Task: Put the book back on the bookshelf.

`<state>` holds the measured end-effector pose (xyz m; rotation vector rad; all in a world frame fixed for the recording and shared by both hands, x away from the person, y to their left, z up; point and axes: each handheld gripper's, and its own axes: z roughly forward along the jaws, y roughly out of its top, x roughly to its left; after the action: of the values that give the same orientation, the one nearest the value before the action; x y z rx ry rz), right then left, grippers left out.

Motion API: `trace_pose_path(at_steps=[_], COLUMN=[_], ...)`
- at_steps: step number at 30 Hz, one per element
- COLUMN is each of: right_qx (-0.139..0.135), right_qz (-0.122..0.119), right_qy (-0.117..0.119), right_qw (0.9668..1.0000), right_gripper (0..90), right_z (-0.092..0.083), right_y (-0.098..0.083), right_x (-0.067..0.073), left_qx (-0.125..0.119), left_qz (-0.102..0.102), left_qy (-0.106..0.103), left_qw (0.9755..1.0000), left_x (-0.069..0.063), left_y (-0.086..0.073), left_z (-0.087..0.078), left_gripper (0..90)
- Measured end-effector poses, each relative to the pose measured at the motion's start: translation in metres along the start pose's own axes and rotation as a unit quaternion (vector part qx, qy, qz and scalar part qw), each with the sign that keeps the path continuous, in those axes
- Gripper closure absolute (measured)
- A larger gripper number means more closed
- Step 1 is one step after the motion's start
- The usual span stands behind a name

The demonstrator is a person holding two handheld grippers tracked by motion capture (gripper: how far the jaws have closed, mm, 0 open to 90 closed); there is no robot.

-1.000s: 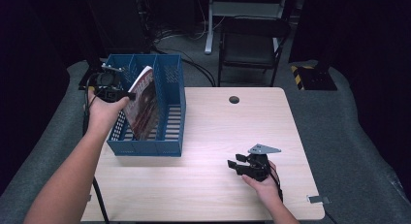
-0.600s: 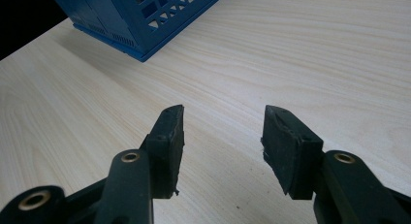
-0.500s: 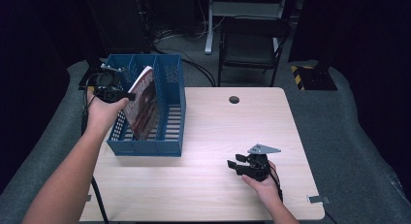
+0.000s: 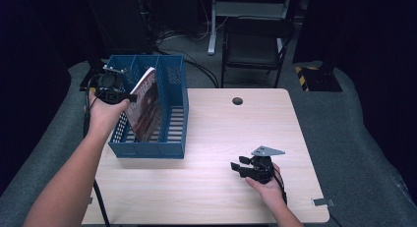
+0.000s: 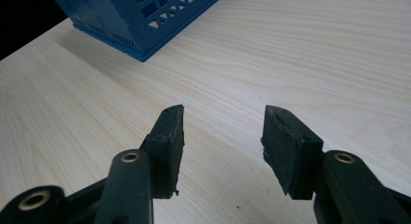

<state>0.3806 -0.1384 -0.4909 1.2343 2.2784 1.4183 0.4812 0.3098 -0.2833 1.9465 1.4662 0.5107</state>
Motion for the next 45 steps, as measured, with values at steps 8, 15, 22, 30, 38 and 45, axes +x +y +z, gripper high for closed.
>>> trace_pose_path(at_steps=[8,15,22,30,38,45], right_qx=[0.000,0.000,0.001,0.000,-0.002,-0.003], right_qz=[0.000,-0.001,0.000,0.002,-0.001,0.003], right_qy=[-0.001,-0.001,0.000,-0.001,0.000,0.000], right_qw=[1.0000,1.0000,1.0000,1.0000,1.0000,1.0000], right_gripper=[49.9,50.0,50.0,49.9,50.0,50.0], right_z=[0.000,0.000,0.000,0.000,-0.001,-0.002], right_y=[0.000,0.000,0.000,0.000,0.000,0.000], right_x=[0.000,0.000,0.000,-0.001,-0.001,-0.002], left_qx=[-0.001,-0.005,-0.013,-0.024,-0.035,-0.052], left_qz=[0.002,-0.013,-0.022,-0.044,-0.055,-0.071], left_qy=[0.006,0.005,0.011,0.014,0.031,0.042], left_qw=[1.0000,0.9999,0.9996,0.9986,0.9974,0.9952], left_x=[0.000,0.007,0.010,0.016,0.016,0.018], left_y=[0.001,0.001,0.003,0.008,0.015,0.020], left_z=[0.000,0.000,0.001,0.002,0.006,0.010], left_gripper=[83.8,84.1,84.2,84.3,84.3,84.4])
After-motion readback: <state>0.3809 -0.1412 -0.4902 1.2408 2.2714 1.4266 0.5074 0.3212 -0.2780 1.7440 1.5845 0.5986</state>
